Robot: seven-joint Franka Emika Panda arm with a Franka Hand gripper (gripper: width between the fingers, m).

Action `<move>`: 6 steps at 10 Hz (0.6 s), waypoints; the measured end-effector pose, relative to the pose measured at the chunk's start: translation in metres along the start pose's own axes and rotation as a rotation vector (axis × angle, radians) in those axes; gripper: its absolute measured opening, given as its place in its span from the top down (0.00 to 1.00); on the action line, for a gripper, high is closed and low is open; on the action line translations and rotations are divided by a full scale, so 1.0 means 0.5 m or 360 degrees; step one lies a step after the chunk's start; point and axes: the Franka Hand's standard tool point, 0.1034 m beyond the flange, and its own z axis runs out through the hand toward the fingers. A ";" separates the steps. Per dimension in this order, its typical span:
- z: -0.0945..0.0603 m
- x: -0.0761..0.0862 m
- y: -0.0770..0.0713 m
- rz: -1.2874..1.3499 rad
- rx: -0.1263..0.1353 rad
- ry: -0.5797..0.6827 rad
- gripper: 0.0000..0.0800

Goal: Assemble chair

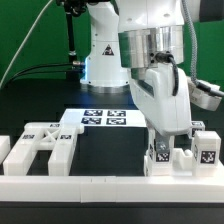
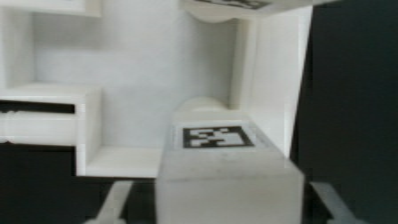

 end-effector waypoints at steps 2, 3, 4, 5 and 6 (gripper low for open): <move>-0.001 -0.006 -0.002 -0.0348 -0.0006 0.0000 0.32; 0.002 -0.008 0.001 -0.0708 -0.0023 -0.0005 0.32; 0.009 -0.008 0.008 -0.0975 -0.0045 -0.0023 0.23; 0.010 -0.005 0.010 -0.1119 -0.0048 -0.0027 0.20; 0.010 -0.004 0.010 -0.1208 -0.0048 -0.0024 0.20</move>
Offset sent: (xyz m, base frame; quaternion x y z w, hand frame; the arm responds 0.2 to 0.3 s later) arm 0.0019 0.0288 -0.0119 -0.0252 -0.0925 -0.4390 0.8933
